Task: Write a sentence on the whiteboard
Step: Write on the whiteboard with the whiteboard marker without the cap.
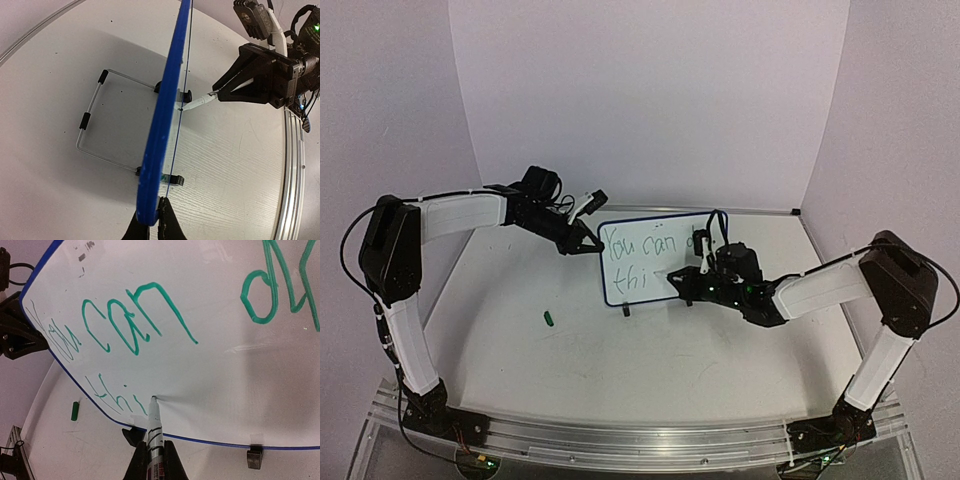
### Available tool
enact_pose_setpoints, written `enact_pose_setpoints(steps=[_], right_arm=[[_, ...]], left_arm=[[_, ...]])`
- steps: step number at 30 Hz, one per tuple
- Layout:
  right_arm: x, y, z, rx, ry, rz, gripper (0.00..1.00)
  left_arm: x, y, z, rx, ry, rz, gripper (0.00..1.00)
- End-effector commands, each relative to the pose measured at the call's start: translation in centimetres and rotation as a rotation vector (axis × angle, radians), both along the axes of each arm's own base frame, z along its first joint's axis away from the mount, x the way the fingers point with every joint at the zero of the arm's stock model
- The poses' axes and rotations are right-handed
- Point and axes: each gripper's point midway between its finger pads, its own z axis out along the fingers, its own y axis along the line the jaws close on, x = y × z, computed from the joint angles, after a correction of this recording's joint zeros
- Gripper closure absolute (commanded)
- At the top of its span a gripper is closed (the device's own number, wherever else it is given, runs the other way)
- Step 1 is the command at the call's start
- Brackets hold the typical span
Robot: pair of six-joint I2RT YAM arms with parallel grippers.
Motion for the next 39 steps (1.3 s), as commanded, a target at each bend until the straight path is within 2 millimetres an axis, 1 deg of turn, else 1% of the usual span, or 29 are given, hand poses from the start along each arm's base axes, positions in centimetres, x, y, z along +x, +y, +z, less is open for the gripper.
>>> enact_pose_setpoints(steps=[1,6,11,19,31,35,39], right_arm=[[1.1,0.7,1.5,0.039,-0.04,-0.009,1.0],[1.3,1.2,1.2,0.033,-0.039,0.009,1.0],[1.1,1.6,0.3,0.025,-0.022,0.032,1.0],[0.6,0.8,-1.2,0.003,0.011,0.014,1.0],[0.7,-0.9,-0.5,-0.021,-0.014,-0.05,1.0],[0.4,-1.3,-0.8,-0.031,-0.006,-0.054,1.0],[0.0,-1.5,-1.8,-0.052,0.015,-0.049,1.0]], left_arm=[[1.7,1.7,-1.4,0.1,-0.068,0.069,1.0],[1.7,1.7,-1.5,0.102,-0.067,0.069,1.0],[1.7,1.7,-1.6,0.103,-0.065,0.069,1.0],[1.7,1.7,-1.6,0.102,-0.063,0.067,1.0],[1.7,1.7,-1.4,0.1,-0.066,0.067,1.0],[1.7,1.7,-1.4,0.099,-0.066,0.067,1.0],[1.7,1.7,-1.3,0.098,-0.067,0.068,1.0]])
